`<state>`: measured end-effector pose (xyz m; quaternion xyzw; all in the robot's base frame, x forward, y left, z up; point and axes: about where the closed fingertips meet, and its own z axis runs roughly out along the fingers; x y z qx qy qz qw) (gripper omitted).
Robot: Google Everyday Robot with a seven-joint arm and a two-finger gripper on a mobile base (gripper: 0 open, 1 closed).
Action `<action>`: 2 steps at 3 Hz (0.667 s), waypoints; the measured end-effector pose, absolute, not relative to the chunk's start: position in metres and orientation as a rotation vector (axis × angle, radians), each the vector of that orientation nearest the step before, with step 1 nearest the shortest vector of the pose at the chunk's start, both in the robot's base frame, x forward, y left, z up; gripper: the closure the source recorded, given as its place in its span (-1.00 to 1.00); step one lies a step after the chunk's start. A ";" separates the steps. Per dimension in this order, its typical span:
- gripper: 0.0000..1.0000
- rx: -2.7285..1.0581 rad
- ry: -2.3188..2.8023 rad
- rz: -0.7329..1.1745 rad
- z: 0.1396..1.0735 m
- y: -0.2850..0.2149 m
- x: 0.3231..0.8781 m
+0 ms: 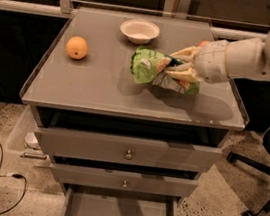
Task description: Pick green rice chip bag from bottom drawer and place on counter
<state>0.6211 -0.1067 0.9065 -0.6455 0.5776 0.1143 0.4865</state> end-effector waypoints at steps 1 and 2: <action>1.00 -1.550 1.524 0.179 0.888 -0.103 0.640; 1.00 -1.544 1.599 0.124 0.869 -0.101 0.653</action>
Offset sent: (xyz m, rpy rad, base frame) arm 0.0454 0.0020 -0.0578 -0.1857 0.0585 -0.2473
